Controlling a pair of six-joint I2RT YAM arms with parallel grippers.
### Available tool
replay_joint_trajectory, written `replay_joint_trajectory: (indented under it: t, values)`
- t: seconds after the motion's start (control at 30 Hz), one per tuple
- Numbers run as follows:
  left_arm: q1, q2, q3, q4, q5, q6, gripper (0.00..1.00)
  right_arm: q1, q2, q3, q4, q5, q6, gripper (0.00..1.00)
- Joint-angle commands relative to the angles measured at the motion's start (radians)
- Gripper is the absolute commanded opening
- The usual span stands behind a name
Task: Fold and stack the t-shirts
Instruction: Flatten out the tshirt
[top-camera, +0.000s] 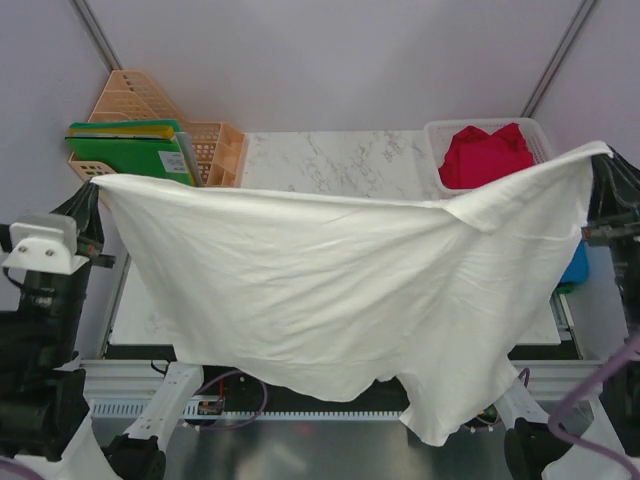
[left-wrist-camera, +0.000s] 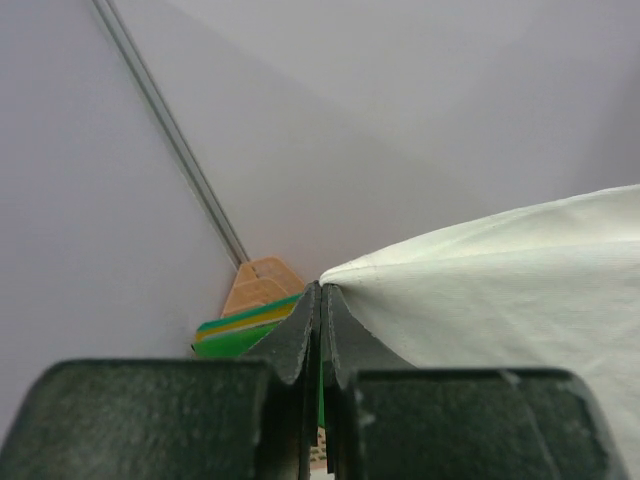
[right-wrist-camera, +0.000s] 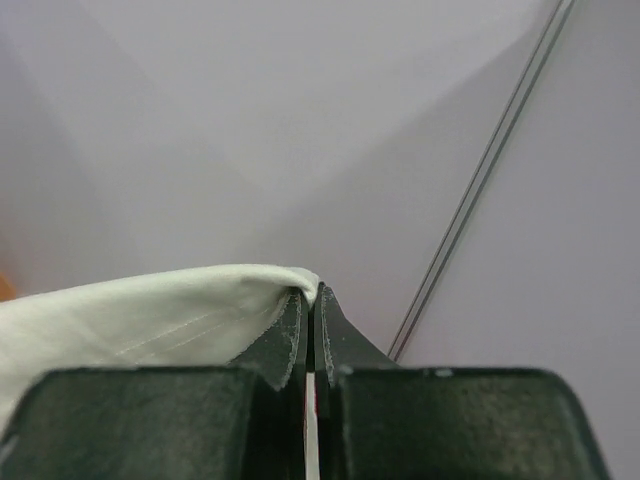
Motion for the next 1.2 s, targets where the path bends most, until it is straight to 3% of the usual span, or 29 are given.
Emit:
replay_joint_trajectory:
  t: [0.0, 0.27, 0.53, 0.6, 0.7, 0.93, 1.17]
  values:
    - [0.007, 0.041, -0.113, 0.051, 0.013, 0.002, 0.02, -0.006, 0.037, -0.184, 0.08, -0.003, -0.004, 0.0]
    - [0.007, 0.132, -0.387, 0.174, 0.085, -0.013, 0.02, -0.006, 0.063, -0.598, 0.309, -0.02, -0.013, 0.0]
    - [0.006, 0.348, -0.53, 0.318, 0.131, -0.022, 0.02, 0.024, 0.256, -0.801, 0.53, -0.017, 0.006, 0.0]
    - [0.006, 0.43, -0.538, 0.371, 0.14, -0.029, 0.02, 0.09, 0.334, -0.812, 0.579, 0.07, -0.017, 0.0]
    - [0.004, 0.55, -0.524, 0.404, 0.142, -0.027, 0.02, 0.242, 0.458, -0.789, 0.596, 0.152, -0.088, 0.0]
    - [-0.005, 0.768, -0.475, 0.496, 0.135, -0.027, 0.02, 0.321, 0.815, -0.595, 0.631, 0.118, -0.083, 0.0]
    - [-0.016, 0.995, -0.356, 0.519, 0.105, -0.009, 0.02, 0.333, 1.13, -0.262, 0.667, 0.209, -0.1, 0.0]
